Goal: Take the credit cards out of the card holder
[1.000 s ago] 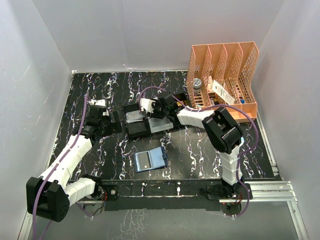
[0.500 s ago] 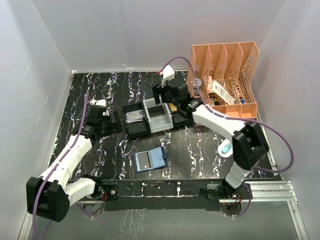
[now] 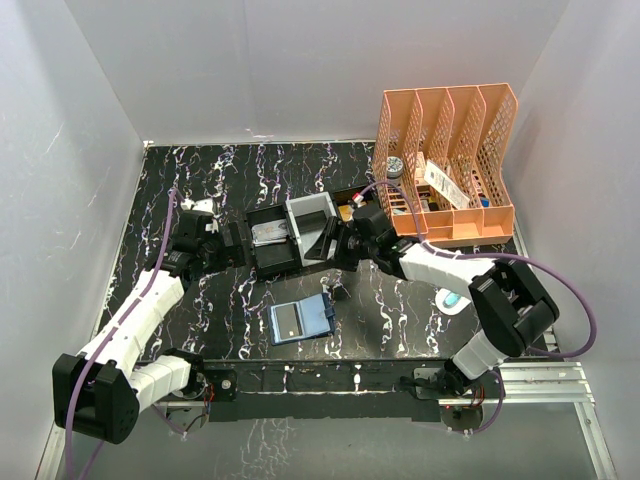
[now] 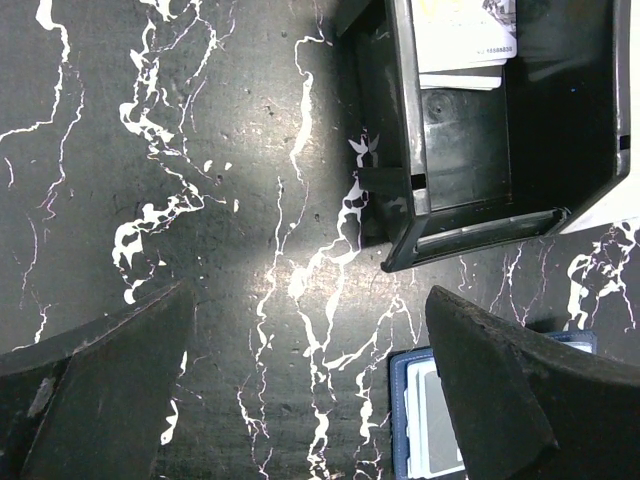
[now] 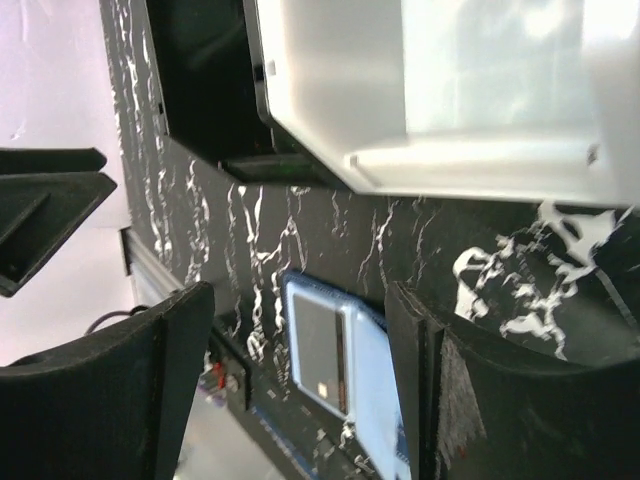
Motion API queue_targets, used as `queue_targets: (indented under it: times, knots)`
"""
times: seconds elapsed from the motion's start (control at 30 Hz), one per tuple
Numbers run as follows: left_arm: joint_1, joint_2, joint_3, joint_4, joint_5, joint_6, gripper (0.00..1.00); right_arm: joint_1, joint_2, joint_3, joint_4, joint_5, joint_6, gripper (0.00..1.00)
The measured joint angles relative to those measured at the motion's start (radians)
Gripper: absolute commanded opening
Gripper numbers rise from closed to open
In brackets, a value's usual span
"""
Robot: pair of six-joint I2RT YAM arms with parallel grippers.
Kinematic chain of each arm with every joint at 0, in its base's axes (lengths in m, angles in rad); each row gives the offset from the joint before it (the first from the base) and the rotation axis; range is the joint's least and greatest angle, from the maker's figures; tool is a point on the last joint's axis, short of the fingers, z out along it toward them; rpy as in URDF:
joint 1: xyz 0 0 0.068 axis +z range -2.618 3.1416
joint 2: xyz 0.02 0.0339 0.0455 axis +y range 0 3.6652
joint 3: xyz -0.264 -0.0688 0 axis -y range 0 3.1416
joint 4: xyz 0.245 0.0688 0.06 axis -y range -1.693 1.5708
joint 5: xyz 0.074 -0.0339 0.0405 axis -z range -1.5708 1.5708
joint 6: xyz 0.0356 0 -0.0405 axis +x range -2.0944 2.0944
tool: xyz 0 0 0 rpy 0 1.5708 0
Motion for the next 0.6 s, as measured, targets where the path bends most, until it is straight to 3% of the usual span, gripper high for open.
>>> queue_targets:
  times: [0.17,0.33,0.6]
  knots:
    - [0.0,0.005,0.0,0.004,0.018,0.001,0.99,0.035,0.0,-0.028,0.021,-0.053,0.082,0.6]
    - [0.0,0.031,0.0,0.006,0.033,0.004,0.96,0.147,0.0,-0.029,0.021,-0.021,0.118,0.56]
    - [0.0,0.066,-0.003,0.029,0.107,0.014,0.92,0.287,-0.027,-0.123,0.02,0.099,0.177,0.6]
